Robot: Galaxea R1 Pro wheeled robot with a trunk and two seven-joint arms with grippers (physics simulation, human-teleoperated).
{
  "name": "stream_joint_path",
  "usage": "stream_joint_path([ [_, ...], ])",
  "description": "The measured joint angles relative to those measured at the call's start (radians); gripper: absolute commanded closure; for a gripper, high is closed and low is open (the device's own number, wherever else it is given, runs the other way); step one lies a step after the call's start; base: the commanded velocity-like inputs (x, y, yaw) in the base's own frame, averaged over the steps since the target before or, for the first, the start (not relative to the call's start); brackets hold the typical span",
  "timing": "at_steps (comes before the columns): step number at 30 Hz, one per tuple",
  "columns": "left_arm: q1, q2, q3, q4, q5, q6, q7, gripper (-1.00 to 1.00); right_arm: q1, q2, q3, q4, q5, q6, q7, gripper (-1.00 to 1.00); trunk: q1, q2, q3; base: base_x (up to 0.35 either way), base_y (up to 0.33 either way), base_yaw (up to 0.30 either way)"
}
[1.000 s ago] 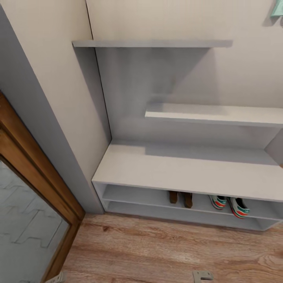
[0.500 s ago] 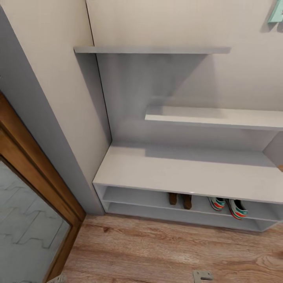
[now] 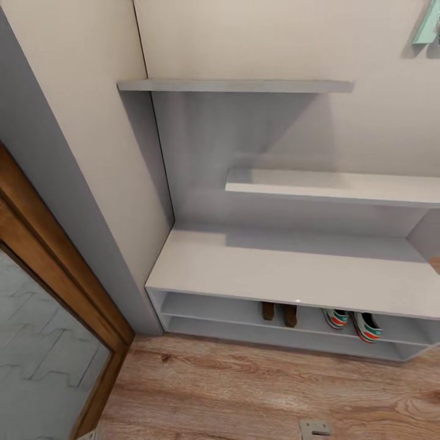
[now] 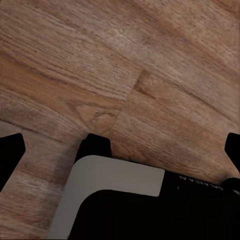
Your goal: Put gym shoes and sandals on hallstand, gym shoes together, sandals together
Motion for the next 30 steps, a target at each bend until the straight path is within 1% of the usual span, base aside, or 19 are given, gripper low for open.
stream_joint_path([
  [11, 0.000, -0.001, 0.000, 0.094, -0.004, 0.000, -0.001, -1.00, 0.000, 0.000, 0.000, 0.000, 0.000, 0.000, 0.000, -1.00, -0.042, 0.077, 0.034, 0.000, 0.000, 0.000],
  [24, 0.000, -0.002, 0.000, 0.106, -0.003, 0.000, -0.001, -1.00, 0.000, 0.000, 0.000, 0.000, 0.000, 0.000, 0.000, -1.00, -0.092, 0.168, 0.075, 0.000, 0.000, 0.000],
  [30, 0.000, -0.002, 0.001, 0.107, 0.000, 0.000, -0.001, -1.00, 0.000, 0.000, 0.000, 0.000, 0.000, 0.000, 0.000, -1.00, -0.092, 0.168, 0.075, 0.000, 0.000, 0.000],
])
